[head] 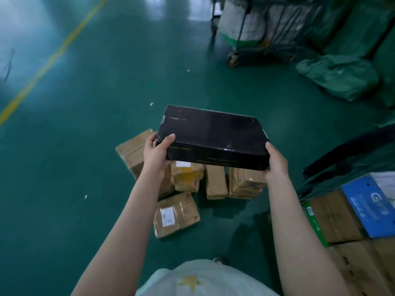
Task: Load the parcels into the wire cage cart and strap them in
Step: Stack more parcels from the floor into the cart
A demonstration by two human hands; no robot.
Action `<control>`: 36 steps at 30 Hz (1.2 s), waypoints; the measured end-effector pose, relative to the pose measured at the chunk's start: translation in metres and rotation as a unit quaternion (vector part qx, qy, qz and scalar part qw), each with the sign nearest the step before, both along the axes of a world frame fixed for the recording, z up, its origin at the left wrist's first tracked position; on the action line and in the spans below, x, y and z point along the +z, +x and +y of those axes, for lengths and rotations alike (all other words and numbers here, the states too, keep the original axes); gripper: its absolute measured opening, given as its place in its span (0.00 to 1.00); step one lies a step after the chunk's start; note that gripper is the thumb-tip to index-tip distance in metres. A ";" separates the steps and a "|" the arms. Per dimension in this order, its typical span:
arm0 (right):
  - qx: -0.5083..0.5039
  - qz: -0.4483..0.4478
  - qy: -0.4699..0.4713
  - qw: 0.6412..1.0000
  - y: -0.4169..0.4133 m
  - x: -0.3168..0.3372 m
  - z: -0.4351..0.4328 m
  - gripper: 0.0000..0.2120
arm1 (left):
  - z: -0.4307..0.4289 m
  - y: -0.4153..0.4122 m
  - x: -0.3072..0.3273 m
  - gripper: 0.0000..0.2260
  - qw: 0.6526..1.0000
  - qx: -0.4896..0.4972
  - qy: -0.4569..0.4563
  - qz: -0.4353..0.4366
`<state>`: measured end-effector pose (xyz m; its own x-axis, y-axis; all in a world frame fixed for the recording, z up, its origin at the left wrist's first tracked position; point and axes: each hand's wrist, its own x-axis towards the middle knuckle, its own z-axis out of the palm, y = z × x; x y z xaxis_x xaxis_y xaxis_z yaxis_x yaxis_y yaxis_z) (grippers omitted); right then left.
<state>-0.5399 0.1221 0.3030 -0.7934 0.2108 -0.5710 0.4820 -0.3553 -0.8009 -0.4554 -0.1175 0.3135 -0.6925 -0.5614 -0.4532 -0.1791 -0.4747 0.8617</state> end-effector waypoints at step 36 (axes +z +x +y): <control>-0.529 0.115 0.033 0.840 0.350 0.057 0.386 0.09 | 0.428 0.086 0.047 0.13 0.890 -0.449 0.079 -0.019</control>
<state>-0.1895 0.5078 0.3596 -0.2303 0.8923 -0.3882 -0.2450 -0.4392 -0.8643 -0.3691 0.3110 0.3609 -0.8122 0.2840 -0.5096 -0.5747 -0.2393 0.7826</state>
